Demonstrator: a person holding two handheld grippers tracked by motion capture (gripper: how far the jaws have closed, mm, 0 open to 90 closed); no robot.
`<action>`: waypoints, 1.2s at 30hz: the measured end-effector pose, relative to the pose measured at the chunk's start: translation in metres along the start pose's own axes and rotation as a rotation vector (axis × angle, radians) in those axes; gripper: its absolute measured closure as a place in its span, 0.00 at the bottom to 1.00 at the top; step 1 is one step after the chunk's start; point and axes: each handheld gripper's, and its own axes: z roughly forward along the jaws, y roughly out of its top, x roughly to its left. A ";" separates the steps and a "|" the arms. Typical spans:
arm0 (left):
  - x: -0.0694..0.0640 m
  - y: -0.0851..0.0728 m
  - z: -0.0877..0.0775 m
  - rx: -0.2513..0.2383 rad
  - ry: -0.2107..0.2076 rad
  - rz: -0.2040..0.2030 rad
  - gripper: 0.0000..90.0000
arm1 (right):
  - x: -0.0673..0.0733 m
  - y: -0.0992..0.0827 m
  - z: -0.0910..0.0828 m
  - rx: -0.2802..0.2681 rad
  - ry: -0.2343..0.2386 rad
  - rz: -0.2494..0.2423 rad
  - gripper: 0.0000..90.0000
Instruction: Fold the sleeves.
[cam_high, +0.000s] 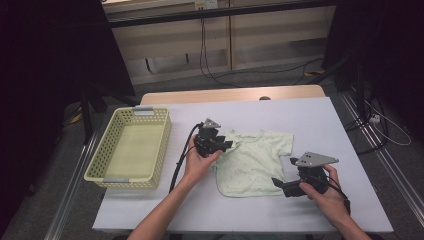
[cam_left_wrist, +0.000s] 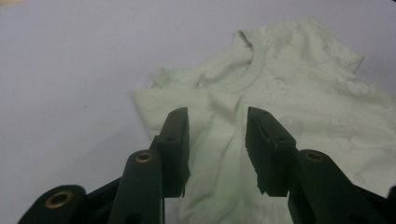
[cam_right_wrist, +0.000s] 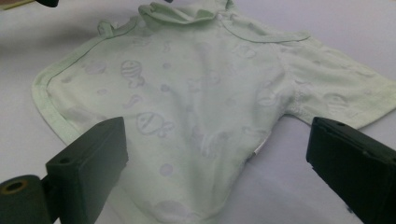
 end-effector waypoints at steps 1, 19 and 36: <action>0.001 -0.003 -0.001 0.005 -0.005 -0.002 0.67 | 0.000 0.000 0.000 0.000 -0.001 0.000 0.06; -0.009 -0.019 -0.004 0.074 -0.013 0.140 0.96 | -0.001 0.000 0.001 0.003 0.000 0.001 0.06; -0.013 -0.031 -0.027 0.007 0.039 0.135 0.44 | 0.000 0.000 0.001 -0.003 0.002 -0.001 0.06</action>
